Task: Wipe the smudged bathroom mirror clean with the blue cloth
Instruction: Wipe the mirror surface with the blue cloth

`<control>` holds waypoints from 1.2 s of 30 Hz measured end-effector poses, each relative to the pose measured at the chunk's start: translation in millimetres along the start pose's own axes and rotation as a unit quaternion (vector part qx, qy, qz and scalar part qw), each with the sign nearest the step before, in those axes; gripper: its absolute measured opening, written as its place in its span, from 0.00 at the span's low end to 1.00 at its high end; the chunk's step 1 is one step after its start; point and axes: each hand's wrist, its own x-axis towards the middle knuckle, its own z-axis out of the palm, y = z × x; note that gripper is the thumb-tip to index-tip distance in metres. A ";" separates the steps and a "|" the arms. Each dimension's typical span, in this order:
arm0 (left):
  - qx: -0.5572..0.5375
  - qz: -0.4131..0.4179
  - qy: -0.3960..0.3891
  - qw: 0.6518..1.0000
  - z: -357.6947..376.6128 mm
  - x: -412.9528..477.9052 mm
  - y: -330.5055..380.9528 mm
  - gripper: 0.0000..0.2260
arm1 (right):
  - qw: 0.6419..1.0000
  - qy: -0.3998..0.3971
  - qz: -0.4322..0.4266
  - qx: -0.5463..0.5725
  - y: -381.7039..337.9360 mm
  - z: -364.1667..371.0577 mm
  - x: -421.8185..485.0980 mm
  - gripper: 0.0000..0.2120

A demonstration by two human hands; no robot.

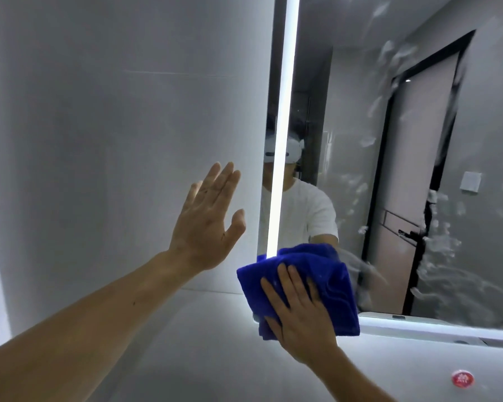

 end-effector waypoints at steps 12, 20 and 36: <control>0.019 0.005 0.027 0.999 -7.8 24.6 -3.9 0.27 | 0.966 0.171 0.193 -0.007 90.5 -126.7 198.2 0.31; 0.021 0.038 0.053 0.998 -11.0 38.6 4.8 0.26 | 0.989 0.105 0.108 -0.001 32.7 -65.8 106.0 0.30; 0.054 0.039 0.058 0.996 -42.1 81.0 -1.5 0.27 | 0.976 0.163 0.136 -0.056 121.2 -170.0 265.4 0.31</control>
